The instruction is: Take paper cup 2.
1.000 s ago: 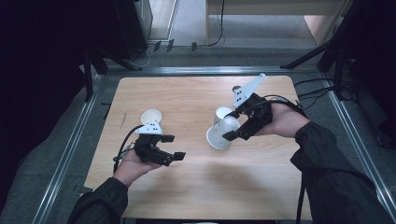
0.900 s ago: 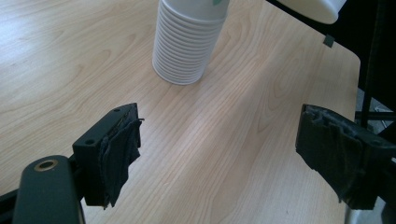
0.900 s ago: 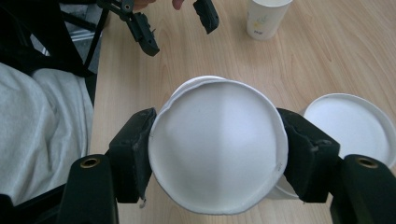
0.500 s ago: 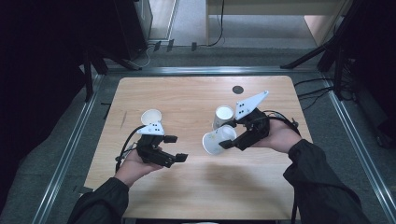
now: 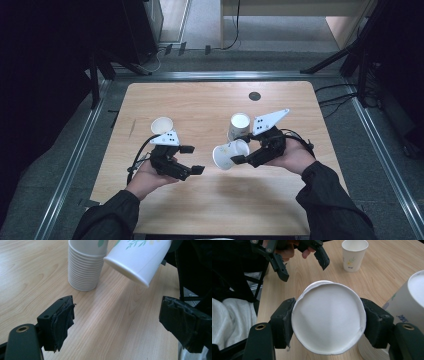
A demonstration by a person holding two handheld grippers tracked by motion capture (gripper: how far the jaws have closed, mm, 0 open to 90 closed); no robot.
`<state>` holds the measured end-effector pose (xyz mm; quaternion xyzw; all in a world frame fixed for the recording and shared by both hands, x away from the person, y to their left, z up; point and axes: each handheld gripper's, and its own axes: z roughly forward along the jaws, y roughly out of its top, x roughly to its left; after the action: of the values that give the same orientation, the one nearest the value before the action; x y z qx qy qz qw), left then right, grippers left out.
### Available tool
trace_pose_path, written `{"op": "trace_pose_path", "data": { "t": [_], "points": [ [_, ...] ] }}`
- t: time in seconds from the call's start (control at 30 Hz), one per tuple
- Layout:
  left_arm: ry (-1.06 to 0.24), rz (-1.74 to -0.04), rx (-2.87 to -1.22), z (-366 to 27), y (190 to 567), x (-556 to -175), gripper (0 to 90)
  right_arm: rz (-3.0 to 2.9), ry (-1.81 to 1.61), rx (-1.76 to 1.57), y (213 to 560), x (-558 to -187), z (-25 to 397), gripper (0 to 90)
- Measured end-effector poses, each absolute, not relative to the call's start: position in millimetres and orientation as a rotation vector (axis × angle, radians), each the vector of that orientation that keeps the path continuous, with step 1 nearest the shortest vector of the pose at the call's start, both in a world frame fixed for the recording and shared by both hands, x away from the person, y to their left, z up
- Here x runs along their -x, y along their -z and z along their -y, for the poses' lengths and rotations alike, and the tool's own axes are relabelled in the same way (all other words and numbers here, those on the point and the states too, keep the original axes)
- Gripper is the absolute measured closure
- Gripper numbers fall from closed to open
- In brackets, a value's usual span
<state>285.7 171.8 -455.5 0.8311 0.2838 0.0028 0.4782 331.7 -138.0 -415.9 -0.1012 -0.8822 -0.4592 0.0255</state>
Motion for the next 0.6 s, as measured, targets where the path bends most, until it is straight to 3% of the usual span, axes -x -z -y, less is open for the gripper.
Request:
{"op": "trace_pose_path", "data": {
  "t": [0.6],
  "points": [
    [0.057, -0.651, -1.992, -164.9, 455.5, -290.5, 12.5, 2.531, 1.626, 0.38, 440.5, -329.0, 135.1, 34.7]
  ]
}}
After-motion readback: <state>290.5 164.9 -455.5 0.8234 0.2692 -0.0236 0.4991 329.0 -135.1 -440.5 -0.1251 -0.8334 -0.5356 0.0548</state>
